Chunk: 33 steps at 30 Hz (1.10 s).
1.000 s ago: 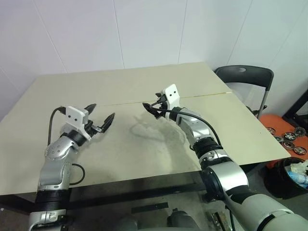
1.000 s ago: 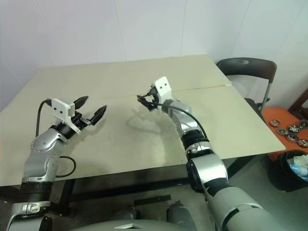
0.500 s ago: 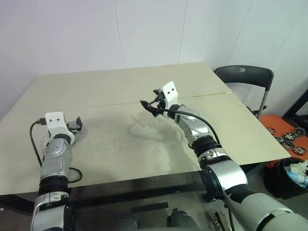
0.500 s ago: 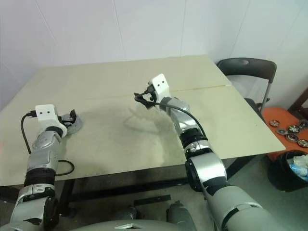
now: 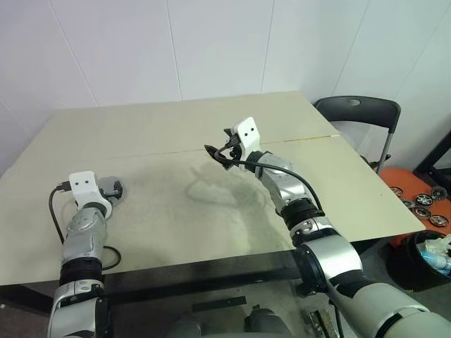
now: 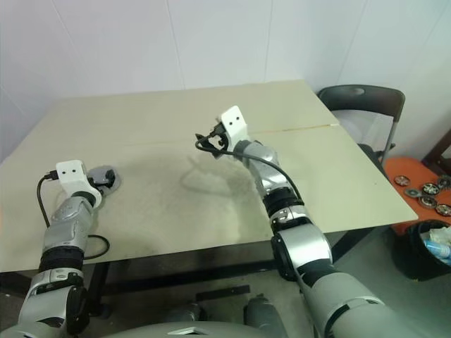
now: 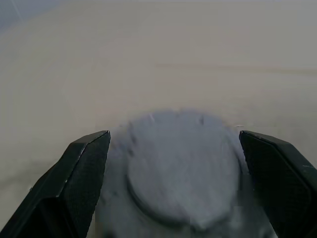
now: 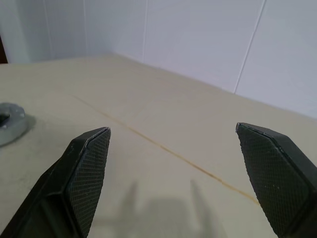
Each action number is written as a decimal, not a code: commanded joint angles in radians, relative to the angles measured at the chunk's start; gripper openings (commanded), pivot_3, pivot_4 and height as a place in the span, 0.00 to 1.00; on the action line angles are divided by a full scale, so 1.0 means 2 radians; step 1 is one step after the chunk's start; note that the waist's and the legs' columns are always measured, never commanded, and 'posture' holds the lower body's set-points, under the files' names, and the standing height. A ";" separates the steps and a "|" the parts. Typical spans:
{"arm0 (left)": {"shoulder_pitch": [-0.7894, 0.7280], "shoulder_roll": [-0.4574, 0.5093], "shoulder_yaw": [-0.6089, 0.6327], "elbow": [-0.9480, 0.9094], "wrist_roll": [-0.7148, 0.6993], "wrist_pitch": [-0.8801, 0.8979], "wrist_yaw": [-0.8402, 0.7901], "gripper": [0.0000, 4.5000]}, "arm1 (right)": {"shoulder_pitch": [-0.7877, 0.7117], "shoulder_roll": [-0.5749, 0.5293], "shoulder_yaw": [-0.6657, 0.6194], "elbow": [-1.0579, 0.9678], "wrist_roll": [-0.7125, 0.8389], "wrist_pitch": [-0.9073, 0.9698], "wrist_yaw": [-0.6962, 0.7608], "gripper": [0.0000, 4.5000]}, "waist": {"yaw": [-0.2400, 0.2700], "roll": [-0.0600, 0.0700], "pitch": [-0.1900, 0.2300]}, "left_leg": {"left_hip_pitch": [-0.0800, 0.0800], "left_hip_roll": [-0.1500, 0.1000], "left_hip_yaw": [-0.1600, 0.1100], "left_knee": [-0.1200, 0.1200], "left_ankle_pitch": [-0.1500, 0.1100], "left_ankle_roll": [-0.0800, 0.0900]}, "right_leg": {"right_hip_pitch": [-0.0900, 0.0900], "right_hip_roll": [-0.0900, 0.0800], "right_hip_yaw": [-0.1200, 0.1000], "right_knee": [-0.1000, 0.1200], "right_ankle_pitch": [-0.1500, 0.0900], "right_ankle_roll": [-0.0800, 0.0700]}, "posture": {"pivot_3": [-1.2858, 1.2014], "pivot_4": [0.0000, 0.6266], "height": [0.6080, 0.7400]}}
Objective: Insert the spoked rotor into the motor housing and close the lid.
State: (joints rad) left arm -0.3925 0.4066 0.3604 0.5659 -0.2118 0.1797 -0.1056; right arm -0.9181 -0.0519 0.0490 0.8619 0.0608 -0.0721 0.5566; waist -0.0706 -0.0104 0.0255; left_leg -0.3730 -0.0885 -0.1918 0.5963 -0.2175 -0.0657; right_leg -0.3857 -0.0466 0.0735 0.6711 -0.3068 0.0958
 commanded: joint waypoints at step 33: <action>0.006 -0.050 -0.054 -0.049 -0.012 0.048 -0.078 0.68 | -0.010 0.006 0.005 -0.027 -0.007 -0.014 -0.012 0.95 | 0.015 0.001 0.000 | 0.003 -0.001 -0.001 0.000 0.000 0.000 | 0.005 -0.001 -0.001 -0.002 0.000 0.000 | 0.52 0.00 1.00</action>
State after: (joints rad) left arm -0.3745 0.3501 0.3277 0.4721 -0.2268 0.2662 -0.1942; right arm -0.9169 -0.0475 0.0566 0.8590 0.0453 -0.0770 0.5379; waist -0.0399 -0.0088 0.0256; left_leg -0.3659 -0.0907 -0.1940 0.5963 -0.2175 -0.0657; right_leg -0.3749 -0.0486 0.0705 0.6672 -0.3070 0.0958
